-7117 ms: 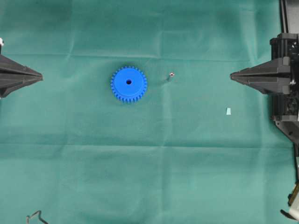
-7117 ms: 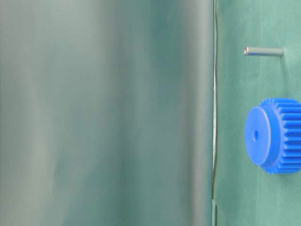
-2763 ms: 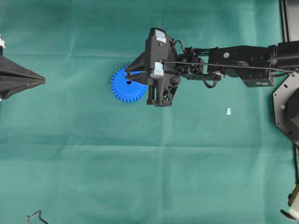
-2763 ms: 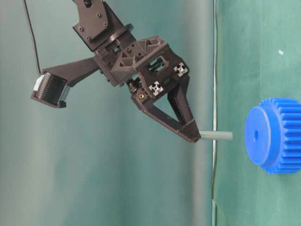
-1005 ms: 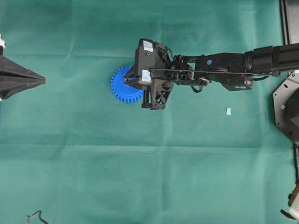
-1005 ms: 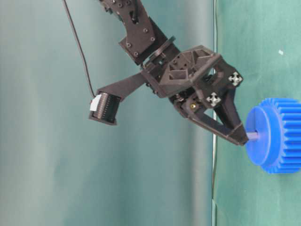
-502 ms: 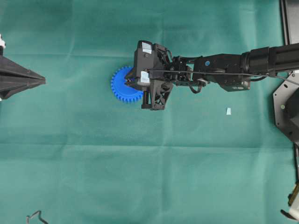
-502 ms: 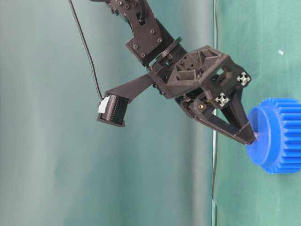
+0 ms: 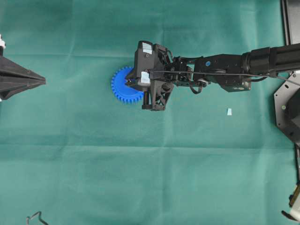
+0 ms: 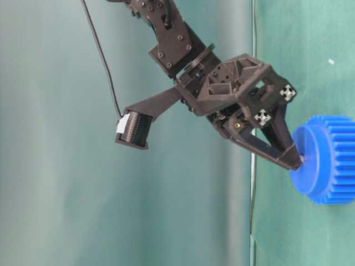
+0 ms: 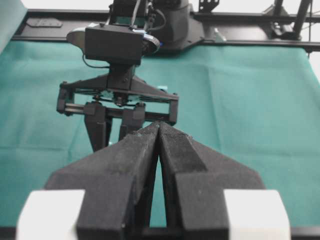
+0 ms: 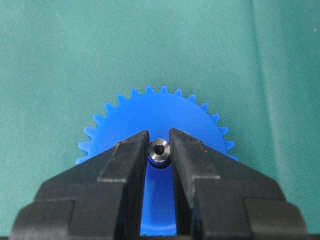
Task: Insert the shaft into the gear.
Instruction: 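Lower the shaft vertically into the blue gear's center hole, then open the right gripper and raise it away from the gear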
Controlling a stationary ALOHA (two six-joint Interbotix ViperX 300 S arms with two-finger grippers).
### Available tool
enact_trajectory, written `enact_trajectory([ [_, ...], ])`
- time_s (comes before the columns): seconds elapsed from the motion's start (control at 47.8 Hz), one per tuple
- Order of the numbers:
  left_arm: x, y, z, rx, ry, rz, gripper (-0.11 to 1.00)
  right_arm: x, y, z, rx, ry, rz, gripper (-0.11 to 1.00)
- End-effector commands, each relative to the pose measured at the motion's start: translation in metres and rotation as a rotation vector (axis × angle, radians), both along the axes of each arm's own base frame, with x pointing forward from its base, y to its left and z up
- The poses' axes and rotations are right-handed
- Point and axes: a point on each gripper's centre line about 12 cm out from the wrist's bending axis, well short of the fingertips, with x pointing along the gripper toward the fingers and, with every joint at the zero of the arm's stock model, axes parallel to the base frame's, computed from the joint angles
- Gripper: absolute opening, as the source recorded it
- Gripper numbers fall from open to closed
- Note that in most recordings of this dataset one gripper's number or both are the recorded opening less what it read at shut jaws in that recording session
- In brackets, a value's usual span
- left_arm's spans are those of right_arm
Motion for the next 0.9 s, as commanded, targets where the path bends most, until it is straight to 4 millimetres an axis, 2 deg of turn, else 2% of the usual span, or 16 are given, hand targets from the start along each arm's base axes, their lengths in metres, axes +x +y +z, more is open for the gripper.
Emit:
enact_trajectory([
  [0.0, 0.003, 0.001, 0.01, 0.001, -0.025, 0.002, 0.0, 0.005, 0.0, 0.011, -0.005, -0.035, 0.001, 0.17],
  [0.063, 0.003, 0.001, 0.01, 0.001, -0.023, 0.002, 0.0, 0.005, 0.0, 0.012, -0.004, -0.04, -0.001, 0.17],
  [0.105, 0.003, 0.001, 0.01, 0.001, -0.025, 0.002, 0.0, 0.005, 0.0, 0.013, -0.003, -0.043, -0.002, 0.21],
  [0.167, 0.003, 0.001, 0.01, 0.001, -0.023, 0.002, 0.0, 0.006, 0.0, 0.013, -0.002, -0.045, -0.003, 0.37],
  [0.314, 0.003, 0.001, 0.01, 0.001, -0.023, 0.002, 0.0, 0.007, 0.0, 0.015, -0.003, -0.054, -0.003, 0.82],
  [0.356, 0.003, 0.001, 0.01, 0.001, -0.021, 0.002, 0.0, 0.007, -0.001, 0.016, -0.004, -0.055, -0.003, 0.89],
  [0.607, 0.003, 0.001, 0.01, 0.001, -0.023, 0.002, 0.0, 0.006, 0.0, 0.023, -0.005, -0.063, -0.002, 0.88],
  [0.879, 0.003, 0.001, 0.009, 0.001, -0.02, 0.002, 0.0, -0.004, 0.001, 0.071, -0.023, -0.139, 0.006, 0.88],
])
